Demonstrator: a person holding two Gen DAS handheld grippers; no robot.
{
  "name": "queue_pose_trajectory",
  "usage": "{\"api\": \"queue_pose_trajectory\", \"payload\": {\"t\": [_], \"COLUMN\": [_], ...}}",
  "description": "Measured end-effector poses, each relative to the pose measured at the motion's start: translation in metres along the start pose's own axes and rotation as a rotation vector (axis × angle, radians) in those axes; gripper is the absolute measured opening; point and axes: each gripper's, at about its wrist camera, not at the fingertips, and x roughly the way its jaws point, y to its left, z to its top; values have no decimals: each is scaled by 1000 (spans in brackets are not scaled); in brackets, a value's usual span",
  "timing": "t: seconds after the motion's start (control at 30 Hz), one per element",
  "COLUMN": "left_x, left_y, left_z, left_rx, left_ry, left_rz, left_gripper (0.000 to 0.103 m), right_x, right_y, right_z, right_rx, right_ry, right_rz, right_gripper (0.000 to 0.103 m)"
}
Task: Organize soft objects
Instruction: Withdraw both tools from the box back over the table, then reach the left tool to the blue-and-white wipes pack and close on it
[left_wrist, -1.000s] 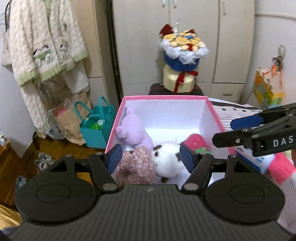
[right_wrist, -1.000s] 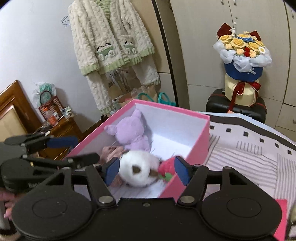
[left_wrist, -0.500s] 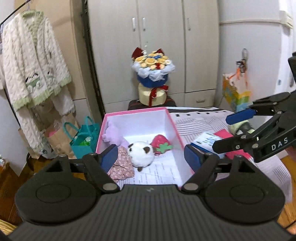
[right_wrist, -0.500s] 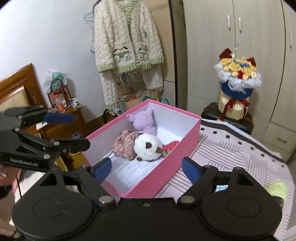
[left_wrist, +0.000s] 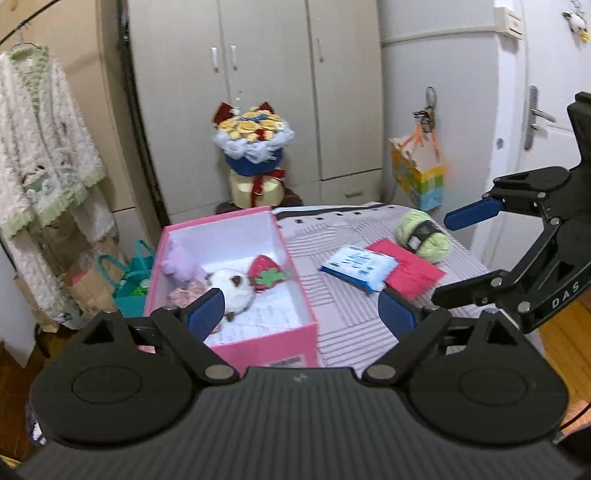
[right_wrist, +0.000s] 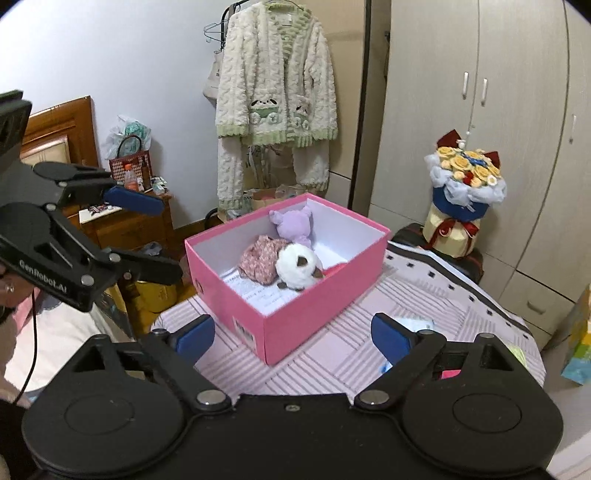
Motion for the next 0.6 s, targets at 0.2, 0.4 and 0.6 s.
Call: {"api": "queue_pose_trajectory", "payload": {"t": [0.2,0.4,0.6], "left_x": [21,56,104], "left_y": [-28,-49,-61], "left_z": [-2,1,6], "left_rx": [31,23,-54], "left_ry": [38,91,127], "left_rz": [-106,-217,-236], "left_gripper": [92,92,89], "right_x": [-7,0,23], "right_y": [-11,-40,-69], "right_z": [-33,-51,-65], "right_rx": [21,63,81], "right_ry": [13,35,19], "right_rz": [-35,-66,-37], "right_gripper": [94,94,94]}}
